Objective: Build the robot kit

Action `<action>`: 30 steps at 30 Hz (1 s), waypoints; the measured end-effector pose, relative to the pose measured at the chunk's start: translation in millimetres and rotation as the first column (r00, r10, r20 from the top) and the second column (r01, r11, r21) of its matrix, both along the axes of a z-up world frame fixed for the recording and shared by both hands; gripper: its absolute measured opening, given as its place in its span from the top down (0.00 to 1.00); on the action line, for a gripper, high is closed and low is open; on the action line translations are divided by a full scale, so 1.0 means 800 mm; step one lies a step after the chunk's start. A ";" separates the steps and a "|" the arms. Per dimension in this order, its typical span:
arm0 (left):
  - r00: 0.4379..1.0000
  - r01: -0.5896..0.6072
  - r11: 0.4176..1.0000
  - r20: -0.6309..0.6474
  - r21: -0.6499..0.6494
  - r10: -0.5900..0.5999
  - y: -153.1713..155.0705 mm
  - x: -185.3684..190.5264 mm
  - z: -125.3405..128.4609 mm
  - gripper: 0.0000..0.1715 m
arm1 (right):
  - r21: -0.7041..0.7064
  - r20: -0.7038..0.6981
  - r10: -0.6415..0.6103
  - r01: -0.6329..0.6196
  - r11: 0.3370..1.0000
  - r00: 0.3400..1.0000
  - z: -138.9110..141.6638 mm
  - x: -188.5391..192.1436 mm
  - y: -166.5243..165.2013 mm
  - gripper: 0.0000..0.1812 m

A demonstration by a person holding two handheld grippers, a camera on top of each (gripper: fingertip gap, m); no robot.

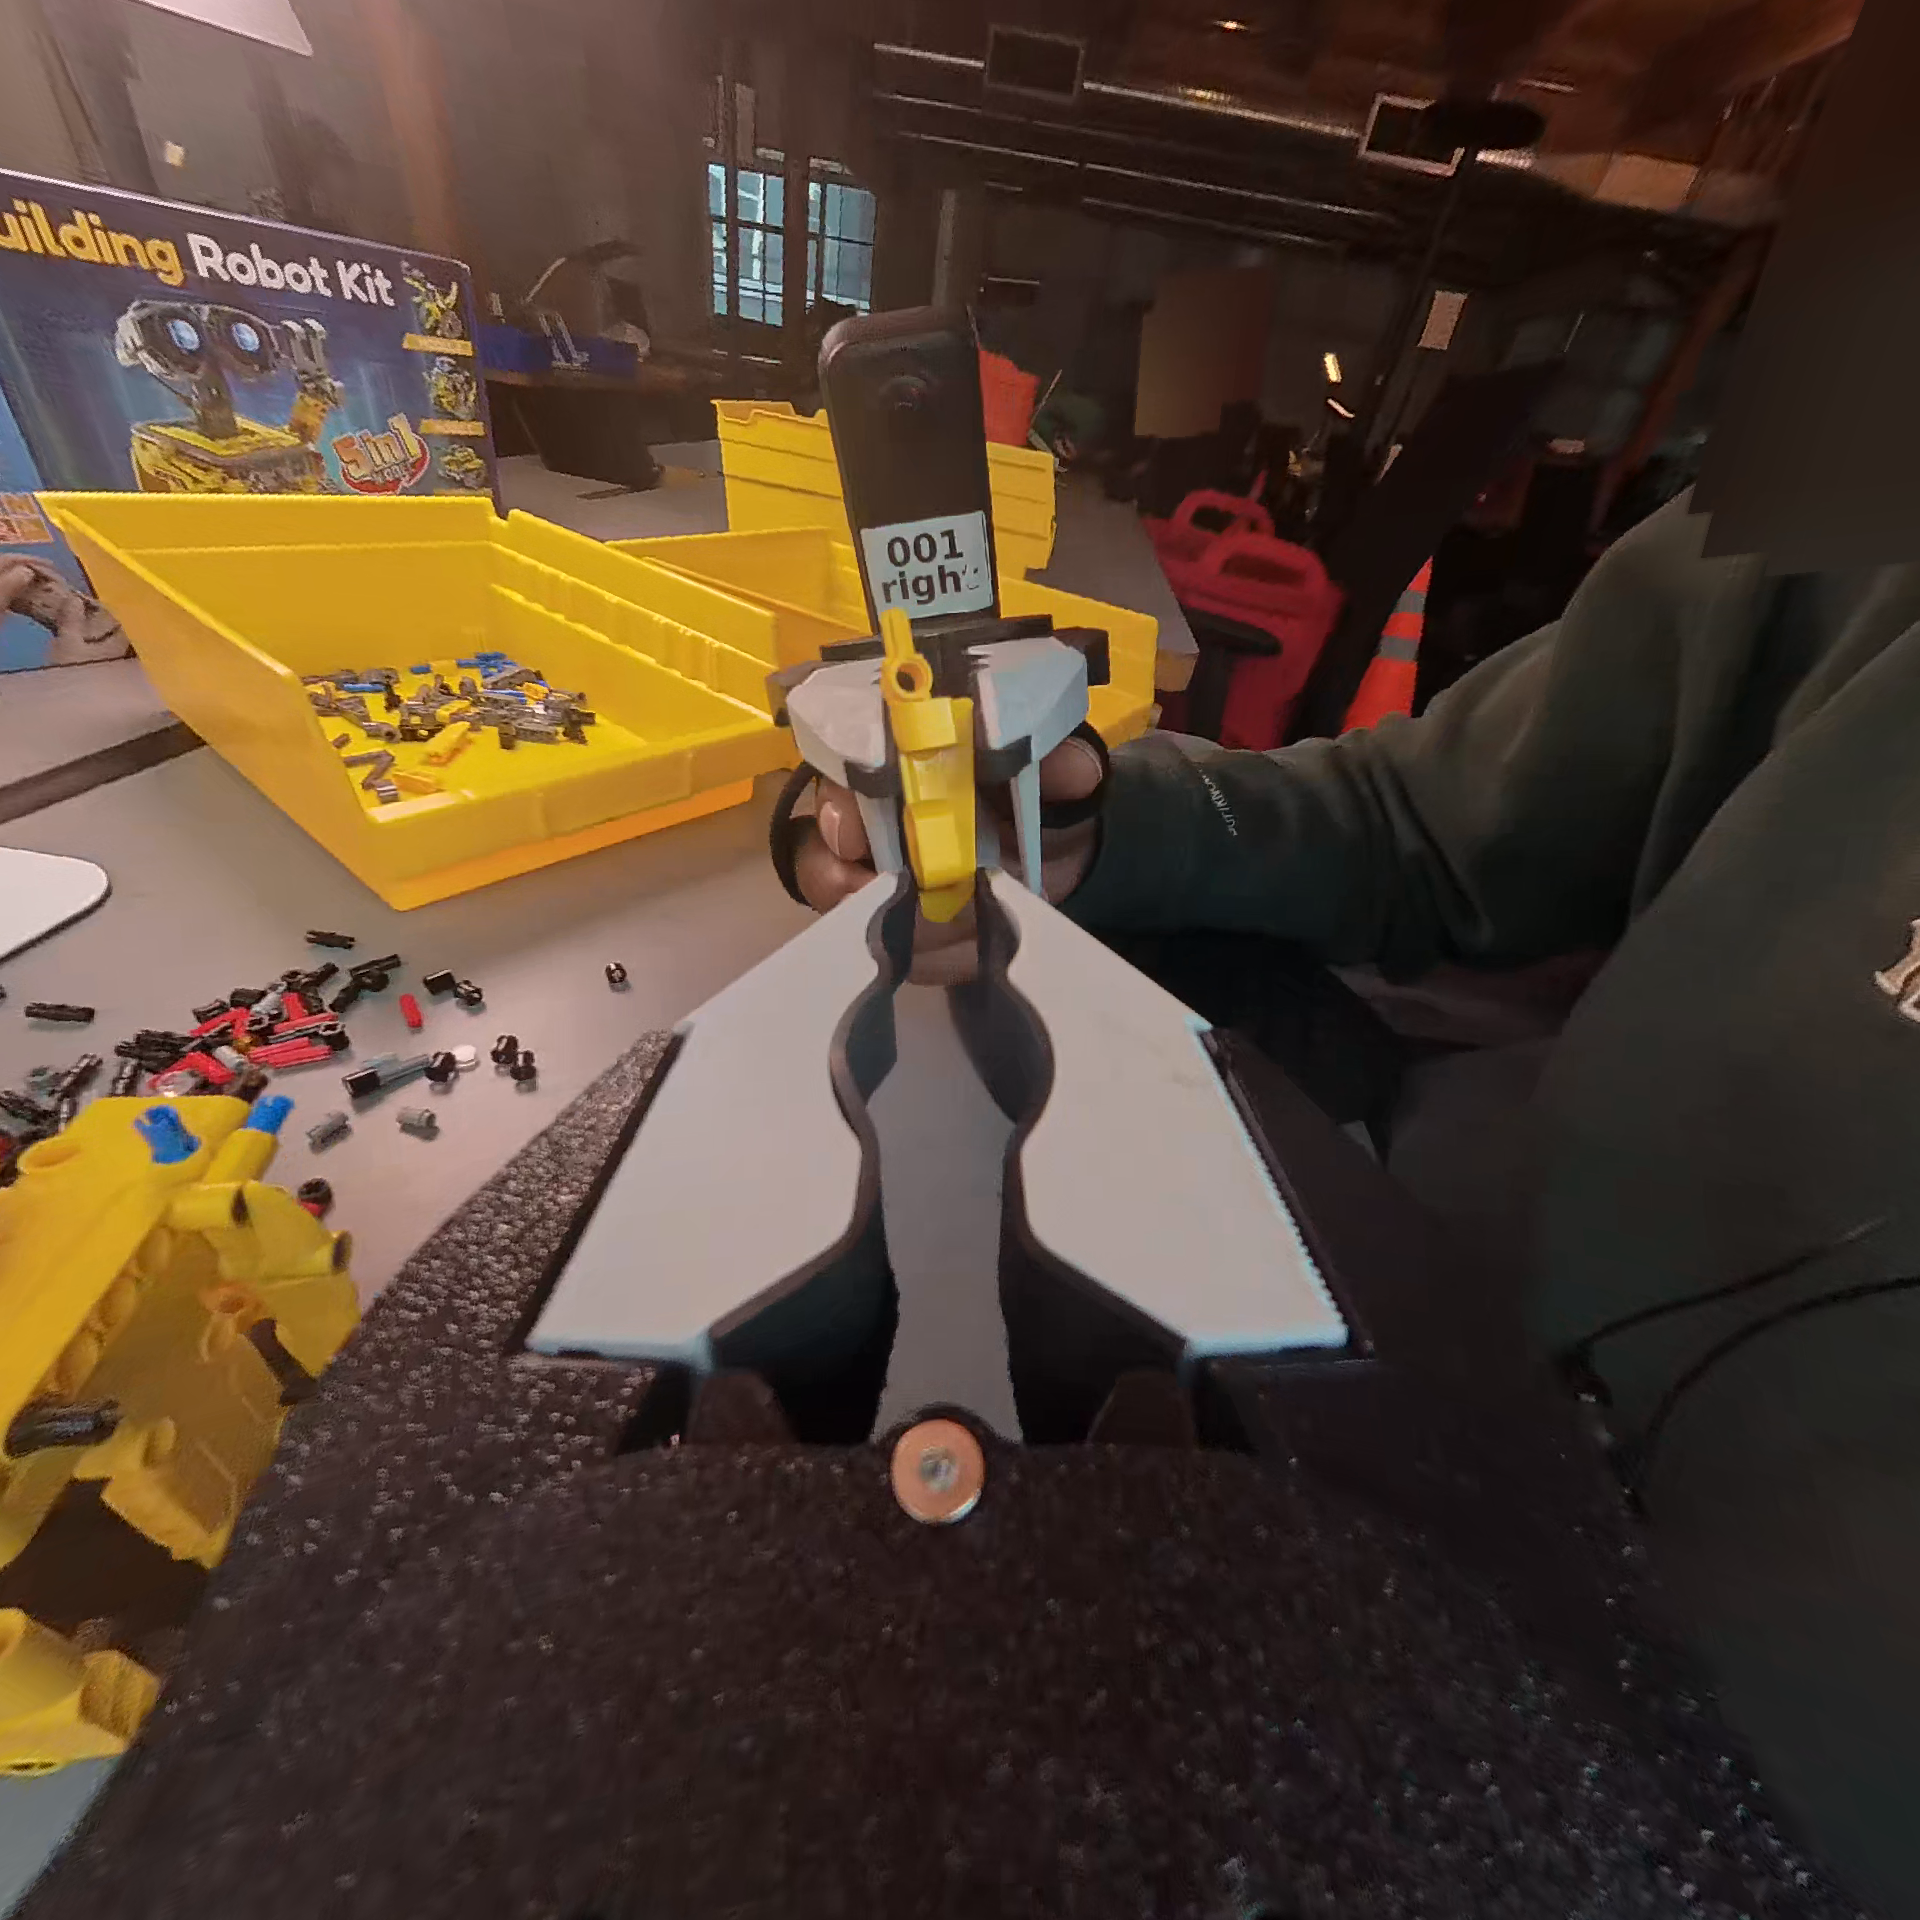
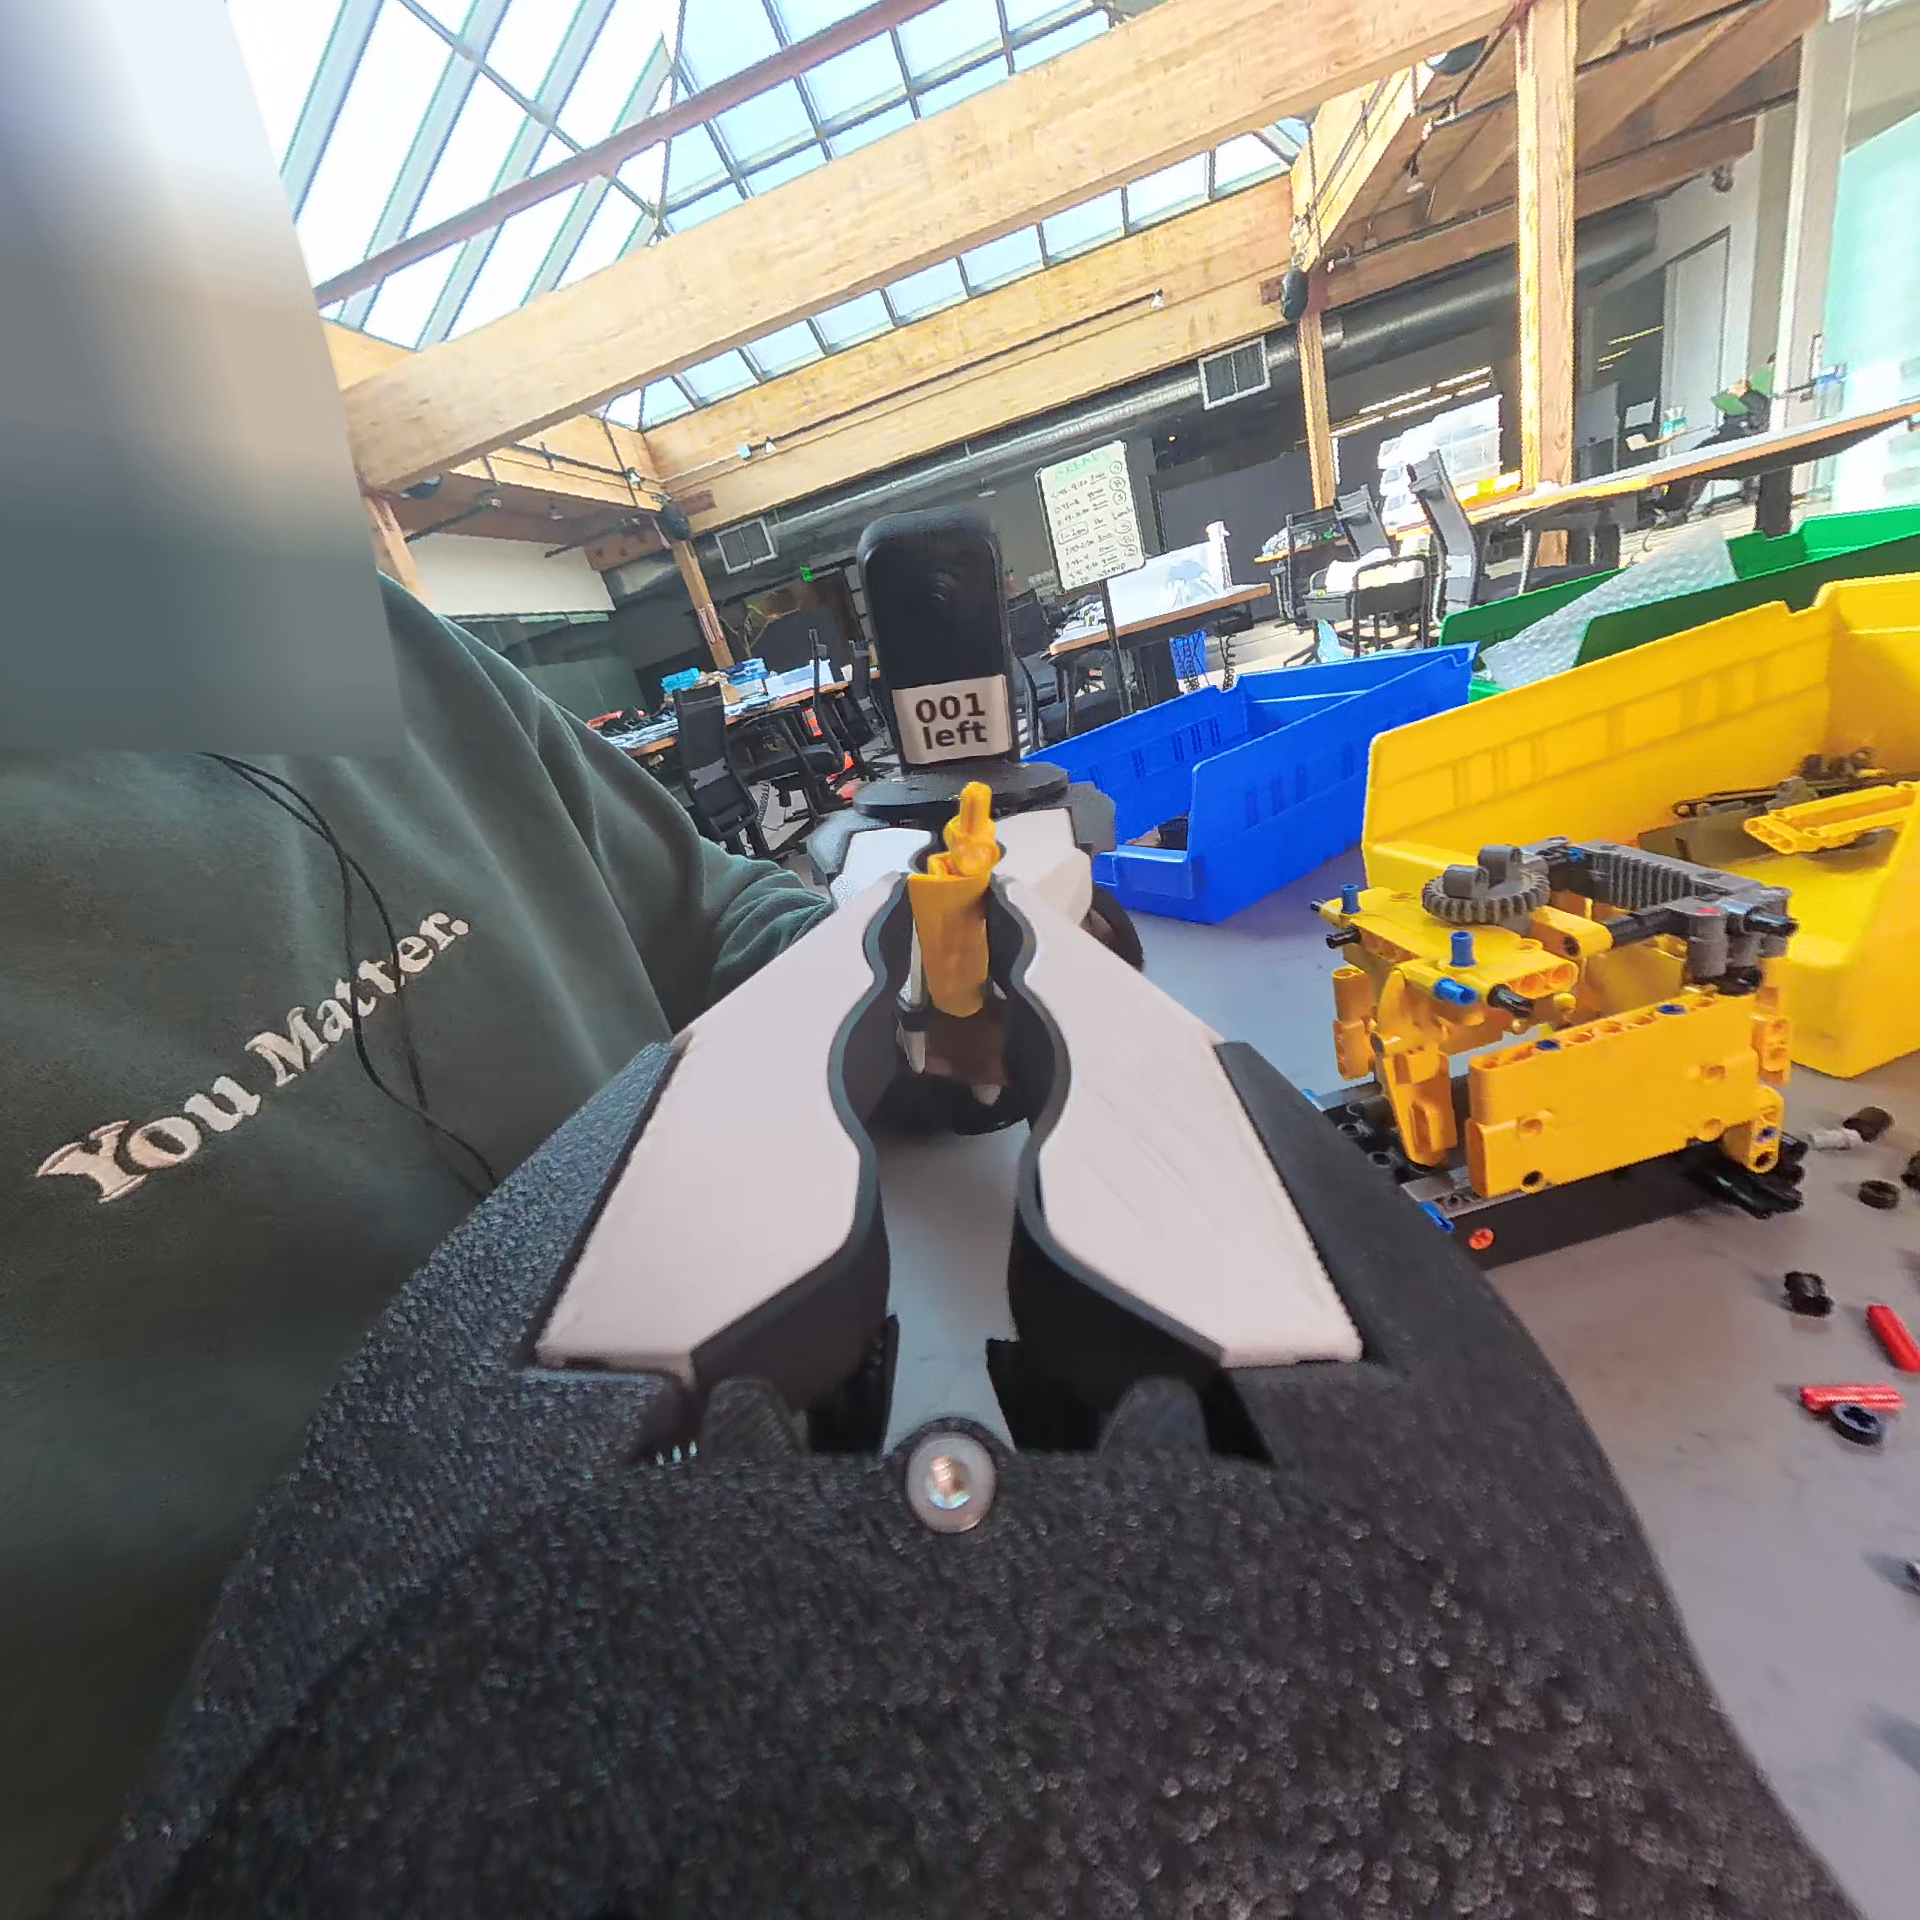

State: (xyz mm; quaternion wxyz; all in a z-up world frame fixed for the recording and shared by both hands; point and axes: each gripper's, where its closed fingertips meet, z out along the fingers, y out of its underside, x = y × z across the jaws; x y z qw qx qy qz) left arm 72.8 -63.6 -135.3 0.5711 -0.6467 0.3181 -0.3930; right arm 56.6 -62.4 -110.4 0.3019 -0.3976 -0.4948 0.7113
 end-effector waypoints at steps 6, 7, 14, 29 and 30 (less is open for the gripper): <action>0.994 -0.046 0.999 -0.098 0.017 0.047 0.007 -0.004 -0.013 0.94 | 0.004 0.016 -0.015 0.015 1.000 1.000 -0.011 -0.003 0.007 0.93; 0.993 -0.046 0.999 -0.104 0.010 0.047 0.008 -0.004 -0.014 0.94 | 0.004 0.022 -0.015 0.015 1.000 1.000 -0.013 -0.003 0.007 0.93; 0.982 -0.062 0.998 -0.178 0.004 0.062 0.013 -0.013 -0.026 0.94 | 0.018 0.031 -0.033 0.033 0.999 0.999 -0.015 0.001 0.019 0.91; 0.986 -0.060 0.998 -0.158 -0.008 0.058 0.014 -0.013 -0.028 0.89 | 0.007 0.062 0.004 -0.005 1.000 0.998 -0.027 -0.002 0.015 0.95; 0.985 -0.052 0.999 -0.166 -0.007 0.050 0.013 -0.012 -0.029 0.93 | 0.016 0.065 0.008 -0.010 1.000 0.998 -0.028 -0.002 0.013 0.95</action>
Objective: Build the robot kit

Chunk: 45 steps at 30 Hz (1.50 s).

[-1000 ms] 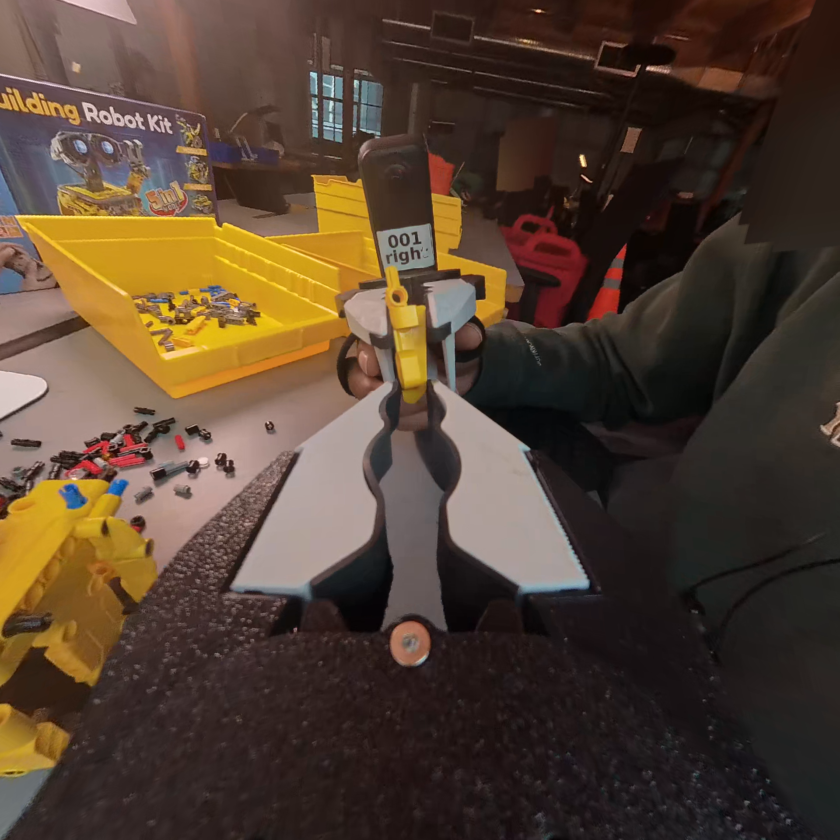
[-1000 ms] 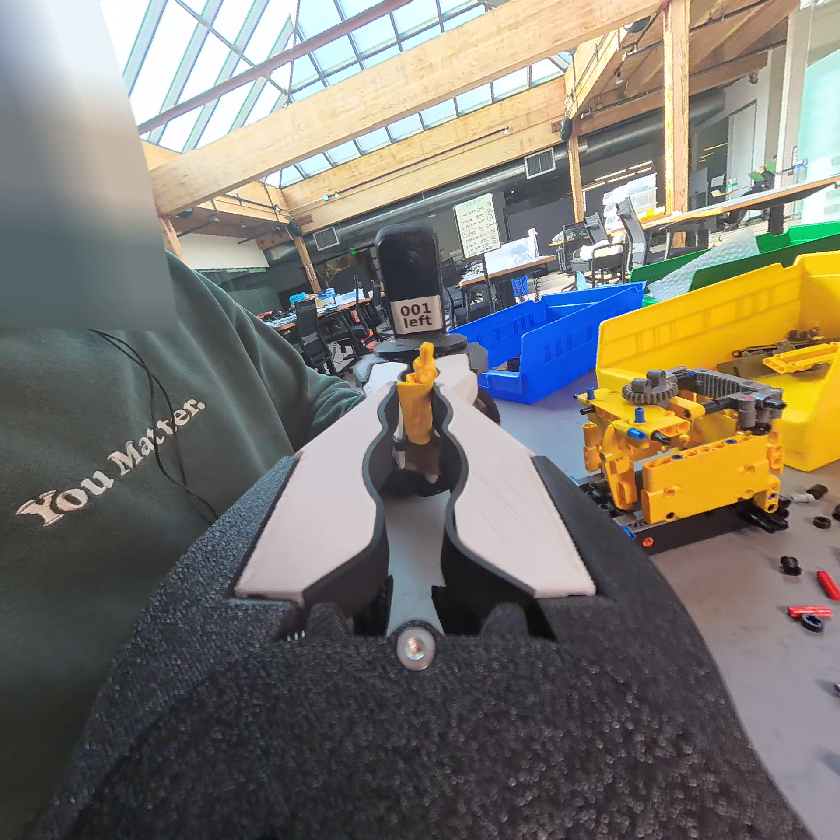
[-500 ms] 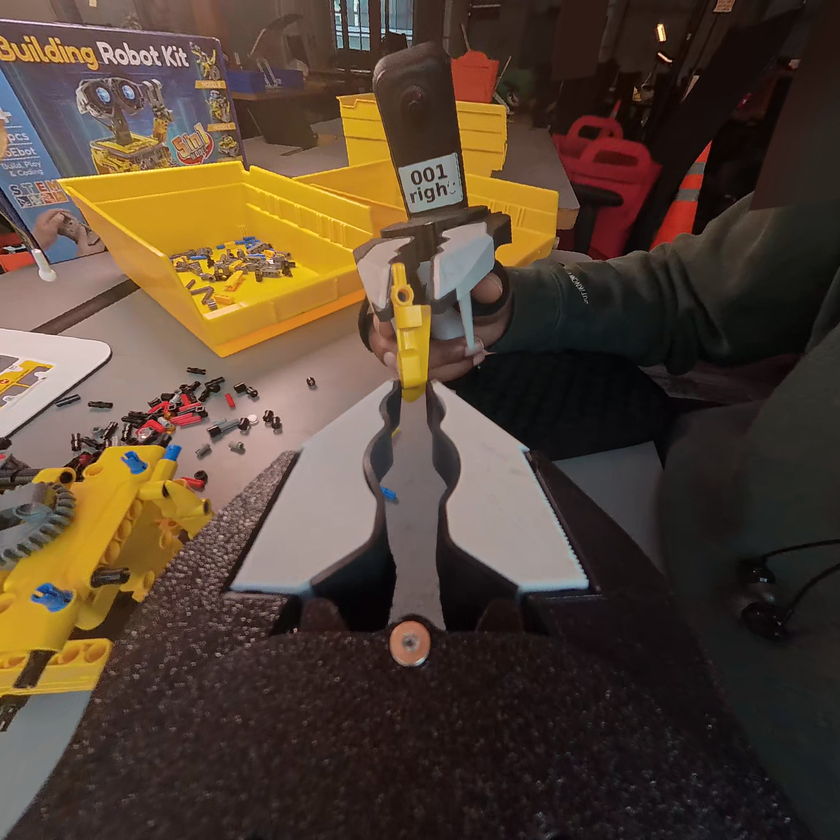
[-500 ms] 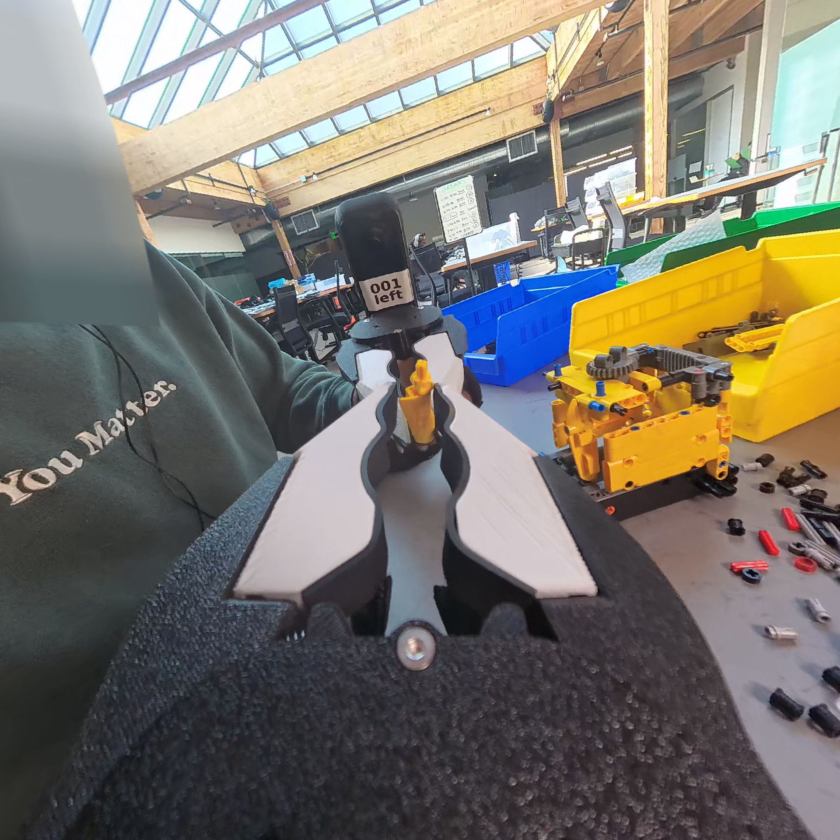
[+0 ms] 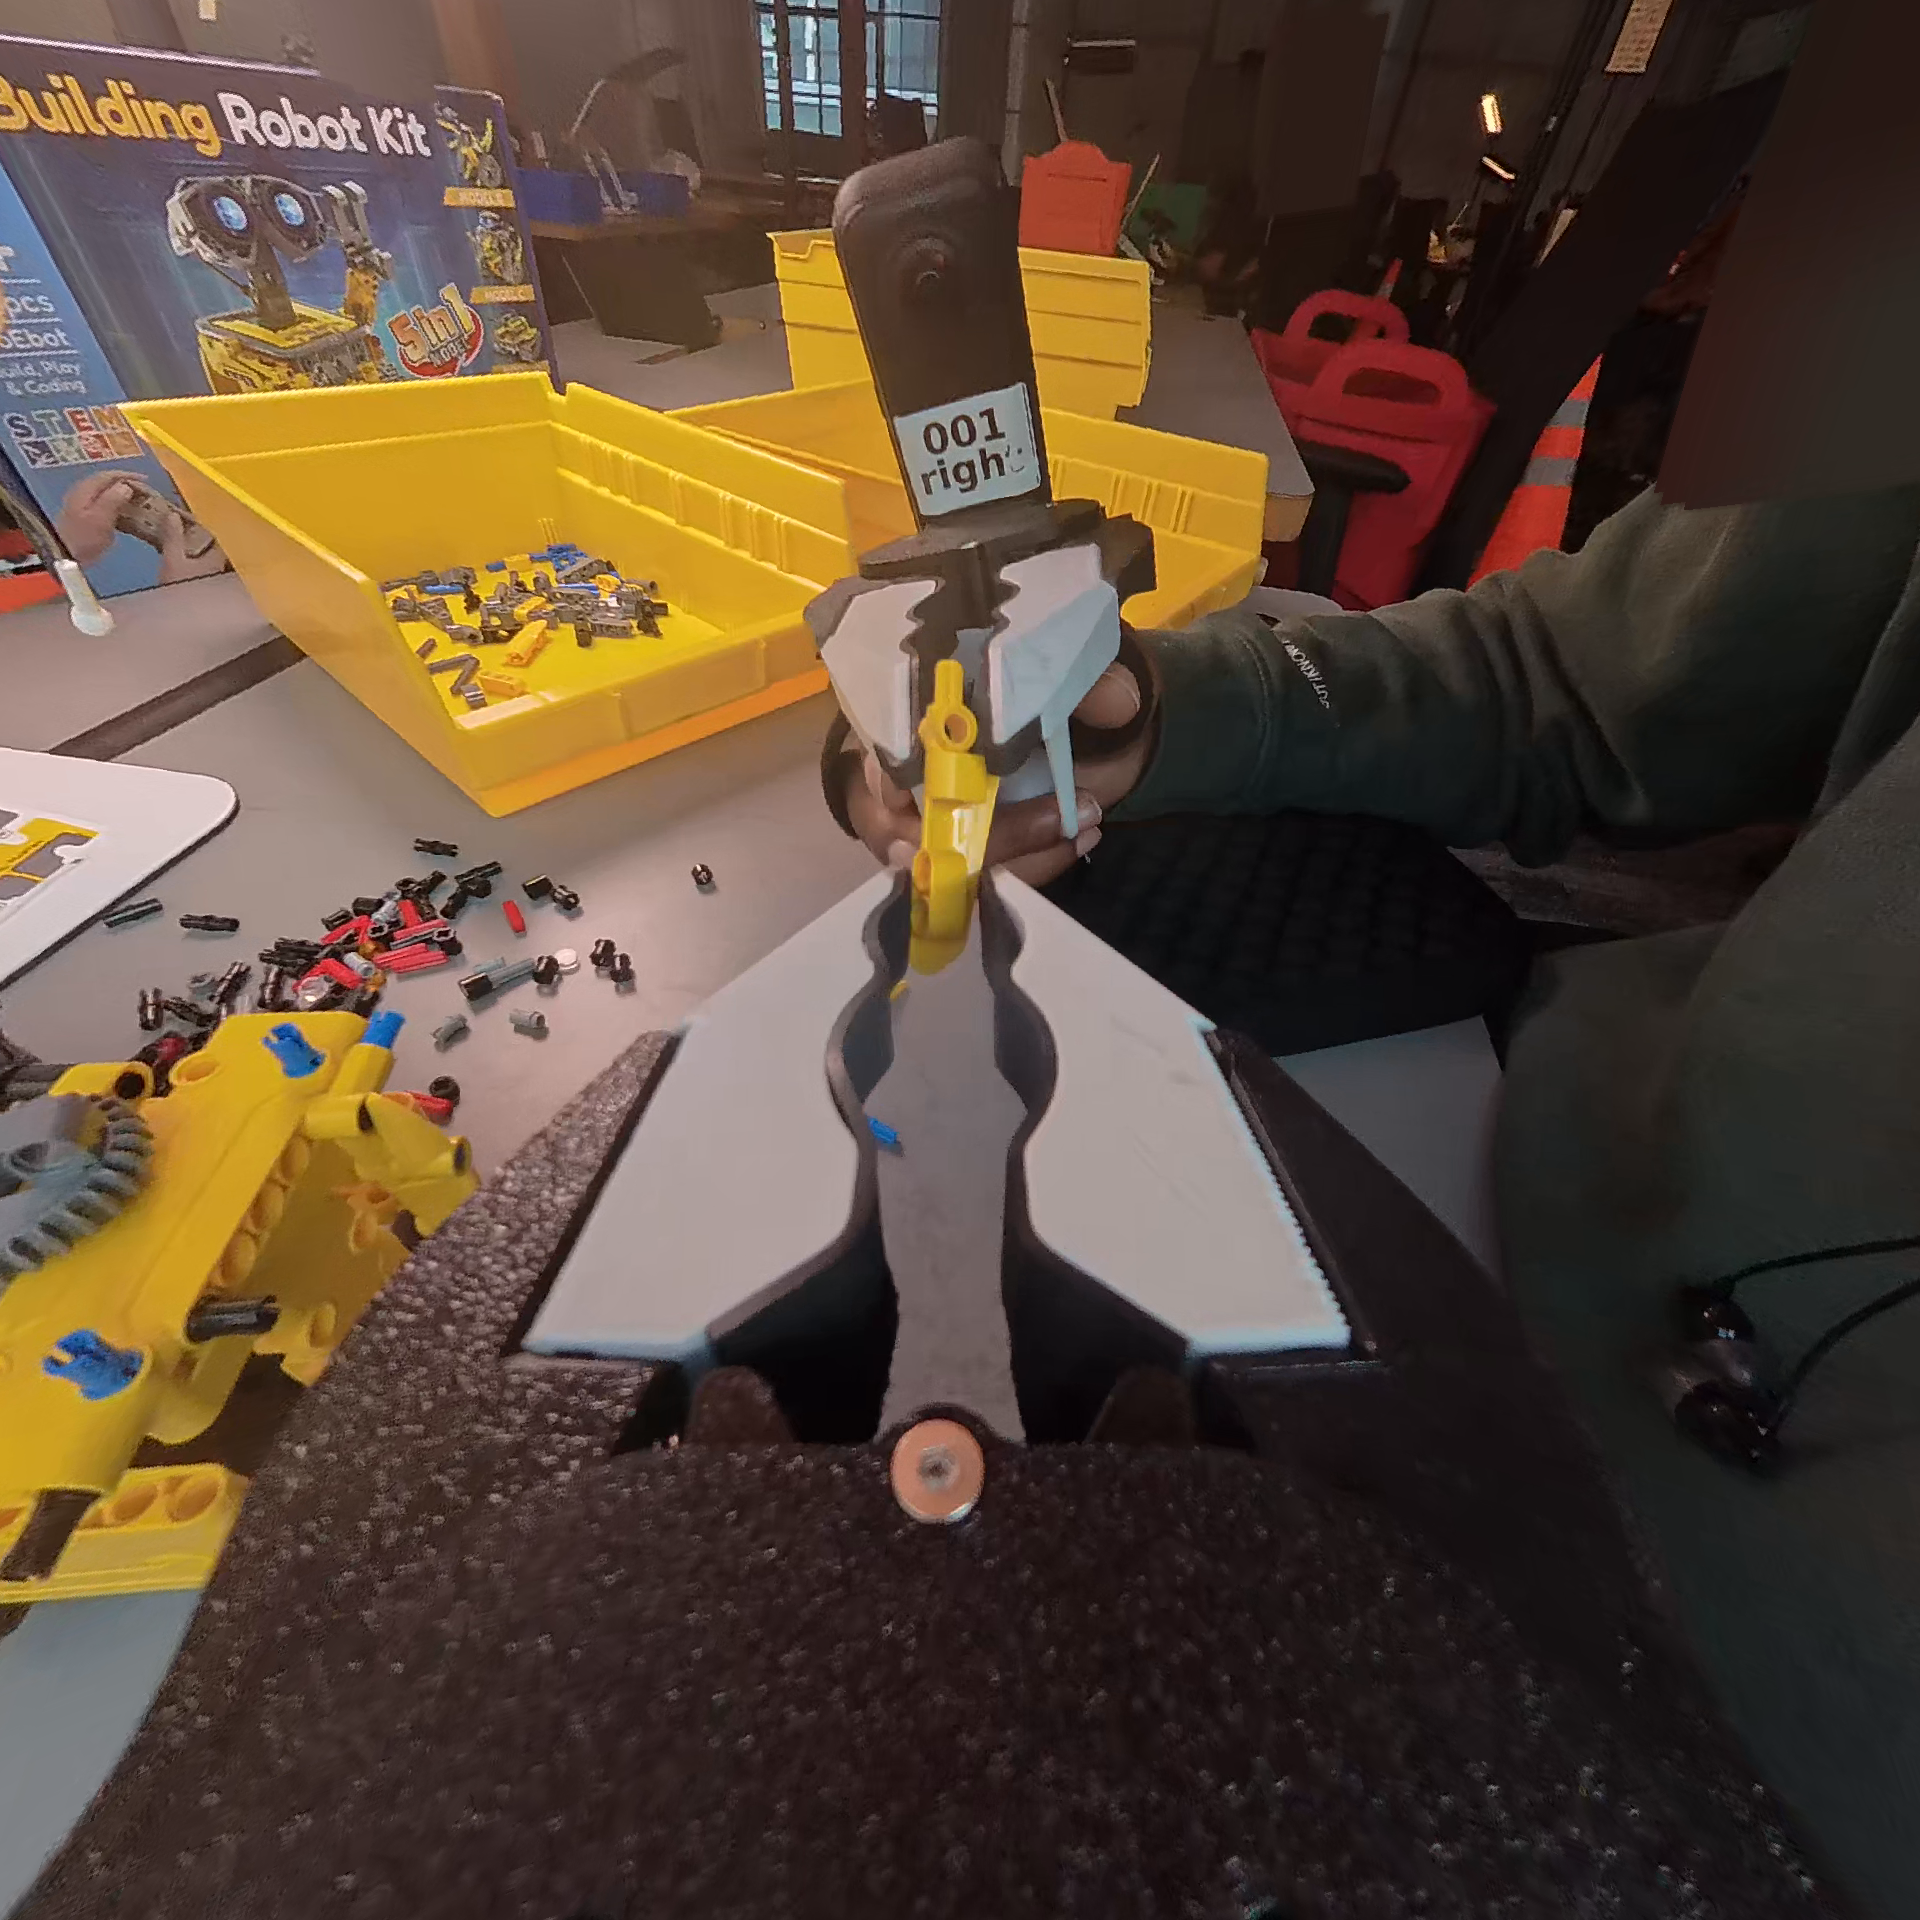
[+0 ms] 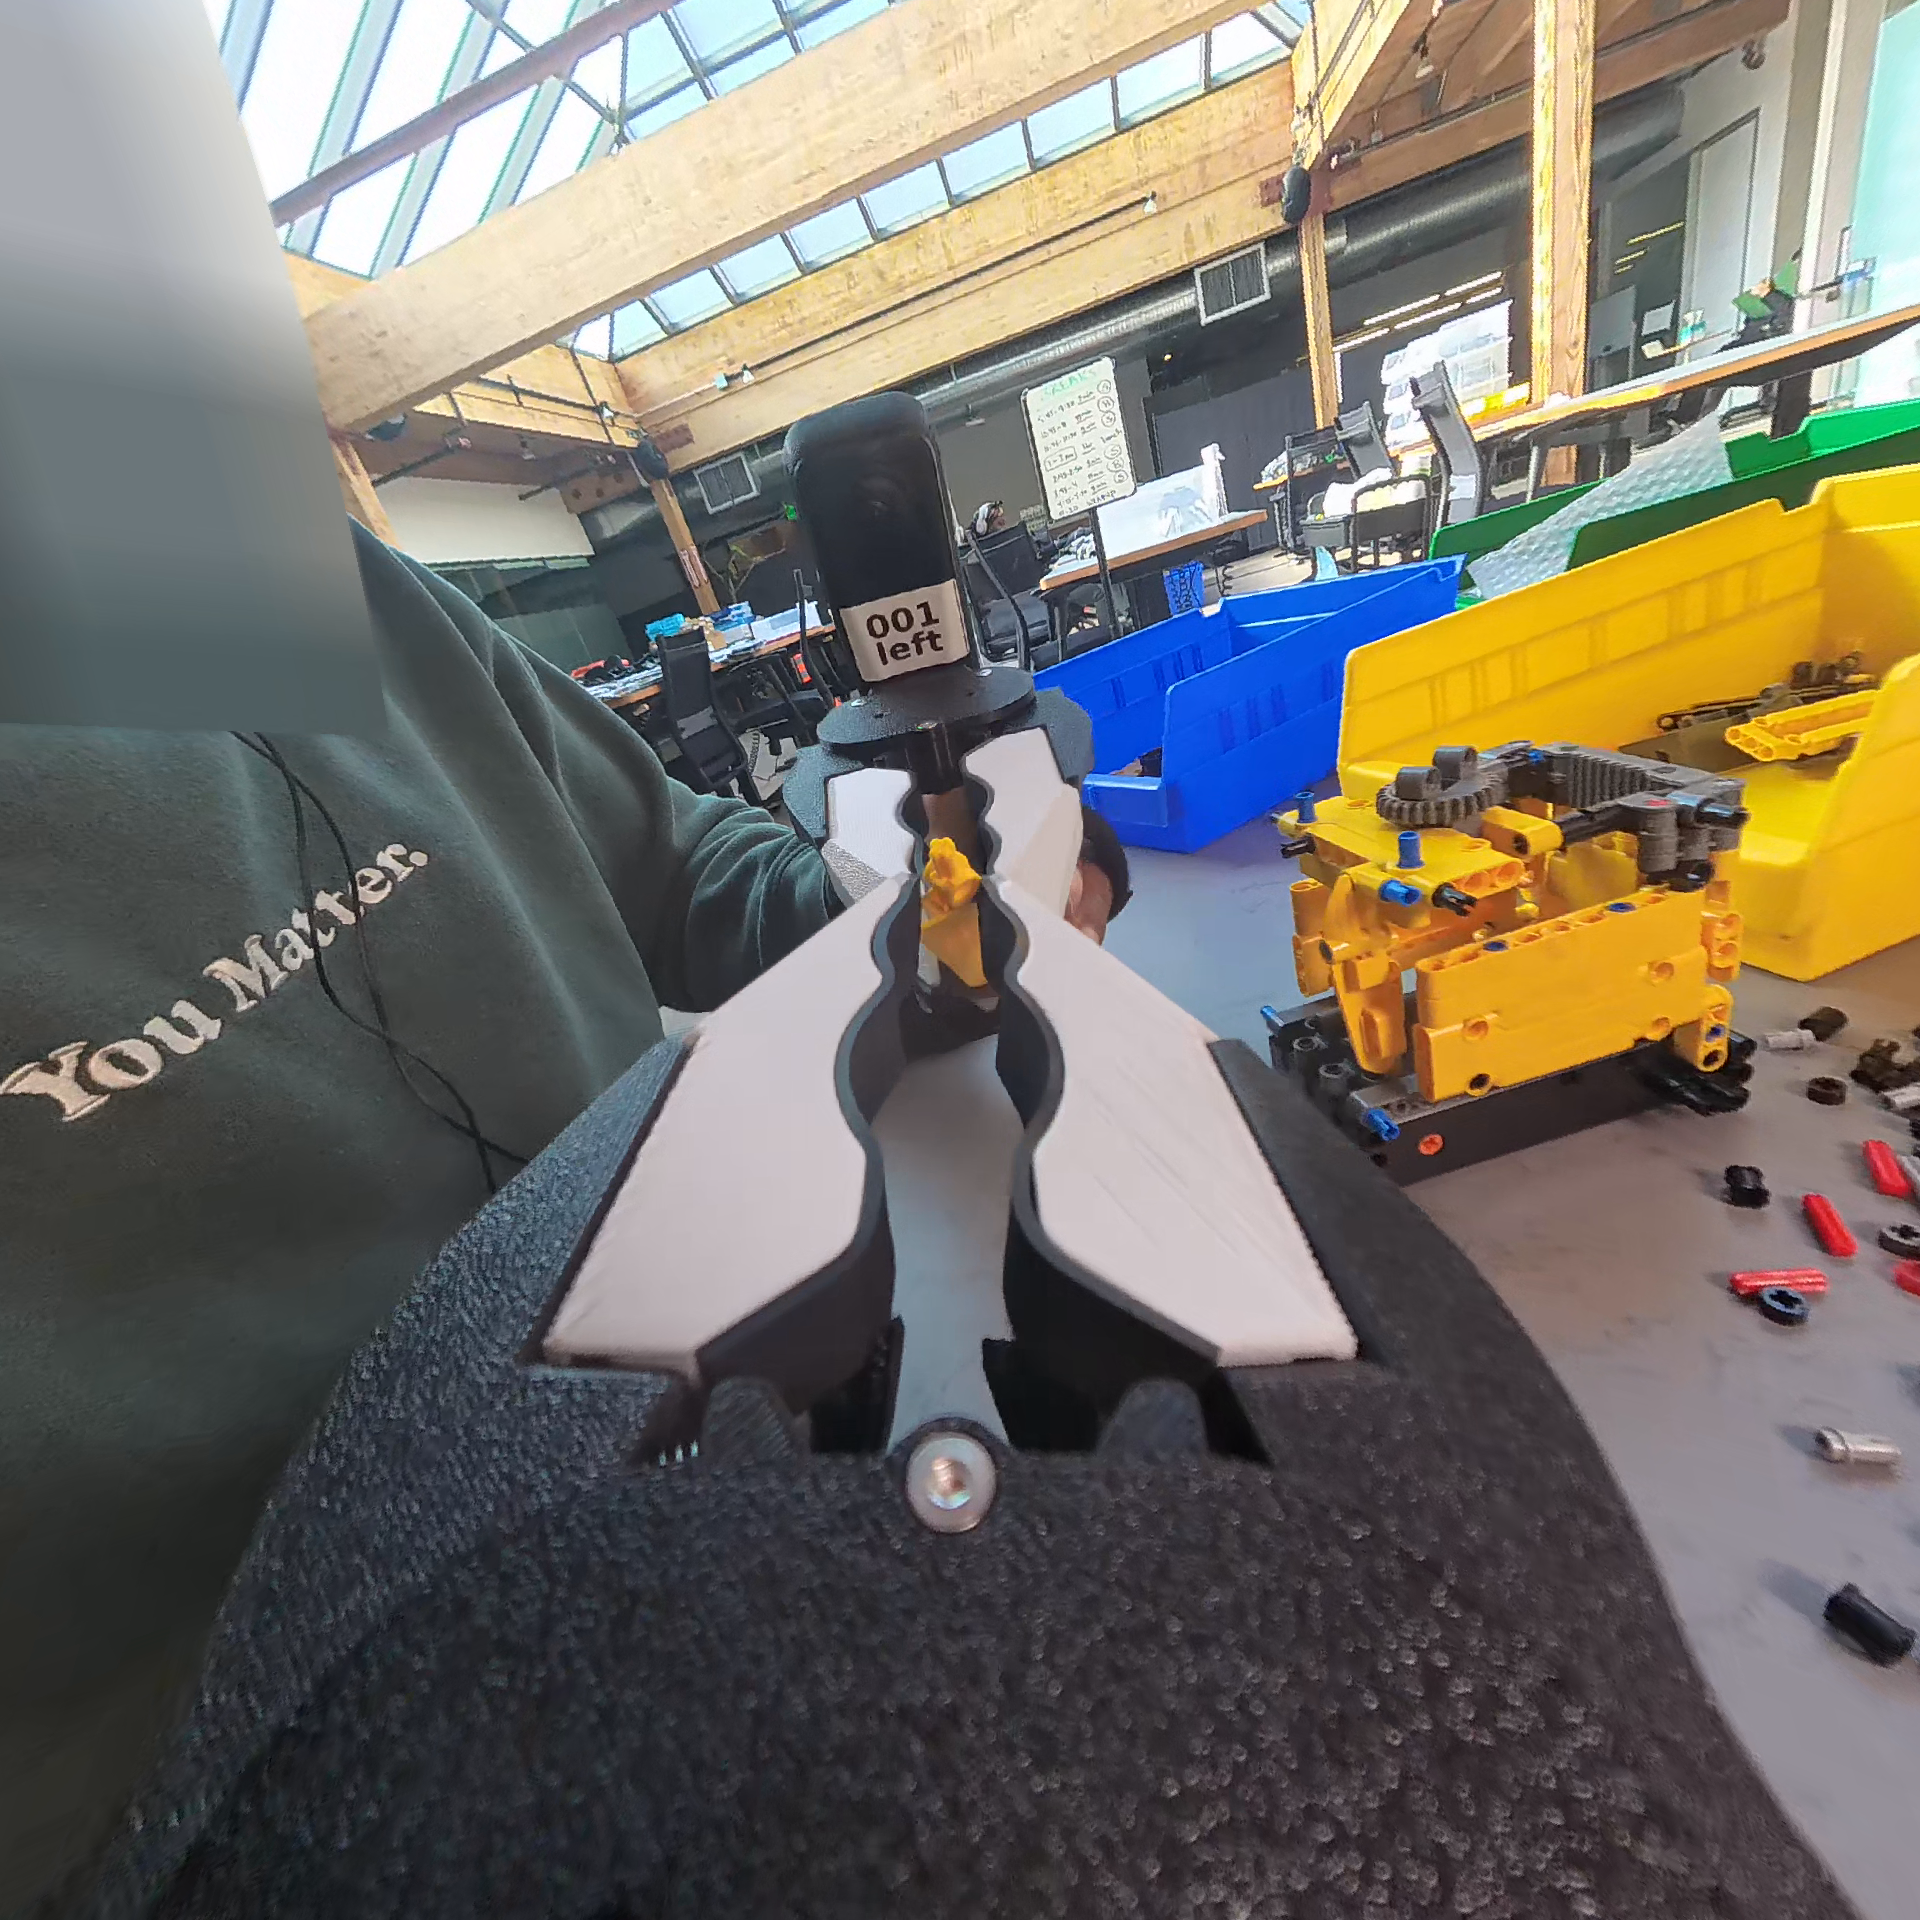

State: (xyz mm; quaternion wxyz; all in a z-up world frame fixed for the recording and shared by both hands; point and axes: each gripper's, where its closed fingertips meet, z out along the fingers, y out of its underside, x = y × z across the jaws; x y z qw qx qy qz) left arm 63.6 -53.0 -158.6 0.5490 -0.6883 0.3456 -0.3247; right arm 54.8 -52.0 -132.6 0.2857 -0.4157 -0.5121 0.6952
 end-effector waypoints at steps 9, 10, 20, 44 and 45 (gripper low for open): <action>0.945 0.063 0.916 -0.271 -0.397 -0.182 -0.023 -0.029 -0.089 0.94 | 0.300 0.303 -0.140 0.045 0.953 0.943 -0.067 0.003 0.033 0.90; 0.932 0.047 0.892 -0.301 -0.450 -0.201 -0.028 -0.035 -0.106 0.94 | 0.376 0.369 -0.171 0.022 0.927 0.914 -0.084 0.010 0.040 0.90; 0.890 0.022 0.843 -0.374 -0.538 -0.262 -0.042 -0.038 -0.141 0.94 | 0.557 0.611 -0.312 -0.115 0.823 0.728 -0.162 0.053 0.074 0.89; 0.962 0.001 0.908 -0.247 -0.418 -0.115 -0.009 -0.039 -0.101 0.90 | 0.577 0.678 -0.457 -0.032 0.816 0.576 -0.175 0.080 0.120 0.97; 0.964 -0.002 0.909 -0.242 -0.417 -0.109 -0.008 -0.040 -0.100 0.90 | 0.579 0.677 -0.462 -0.026 0.815 0.572 -0.174 0.081 0.121 0.97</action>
